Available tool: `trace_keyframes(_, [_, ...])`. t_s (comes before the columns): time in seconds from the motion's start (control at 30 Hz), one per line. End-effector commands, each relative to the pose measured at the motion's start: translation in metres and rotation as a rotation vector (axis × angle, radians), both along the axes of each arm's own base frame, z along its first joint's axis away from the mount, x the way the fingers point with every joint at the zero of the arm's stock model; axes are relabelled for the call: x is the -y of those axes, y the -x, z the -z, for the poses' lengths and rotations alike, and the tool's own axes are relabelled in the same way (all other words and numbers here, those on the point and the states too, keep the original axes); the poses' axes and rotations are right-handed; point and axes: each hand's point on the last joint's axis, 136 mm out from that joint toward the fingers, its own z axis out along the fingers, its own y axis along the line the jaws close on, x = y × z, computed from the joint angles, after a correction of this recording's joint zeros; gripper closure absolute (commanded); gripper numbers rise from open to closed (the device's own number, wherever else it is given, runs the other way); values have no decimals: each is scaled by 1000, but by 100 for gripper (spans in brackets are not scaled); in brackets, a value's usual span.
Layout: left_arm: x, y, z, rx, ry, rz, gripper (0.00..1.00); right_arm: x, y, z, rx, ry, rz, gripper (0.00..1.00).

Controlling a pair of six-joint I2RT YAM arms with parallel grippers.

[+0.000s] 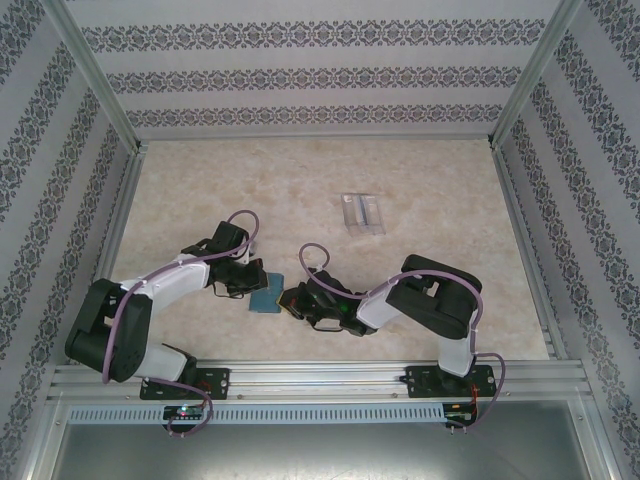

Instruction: Put the credit cards into the card holder

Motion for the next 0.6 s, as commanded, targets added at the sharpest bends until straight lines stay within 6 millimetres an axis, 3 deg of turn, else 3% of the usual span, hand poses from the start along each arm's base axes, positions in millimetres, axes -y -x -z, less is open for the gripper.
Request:
trace_keyframes(0.0, [2,-7,0,12,21,-7,100,10,0,19,-40,50,13,100])
trace_keyframes(0.17, [9,-3,-4,1,80,-8,100,11,0,22,-49,48,14,100])
trace_keyframes(0.43, [4,5,-10,2,70,-16,100,11,0,29,-77,42,21,100])
trace_keyframes(0.57, [-3,9,-3,-7,29,-25,100,10,0,33,-94,32,23,100])
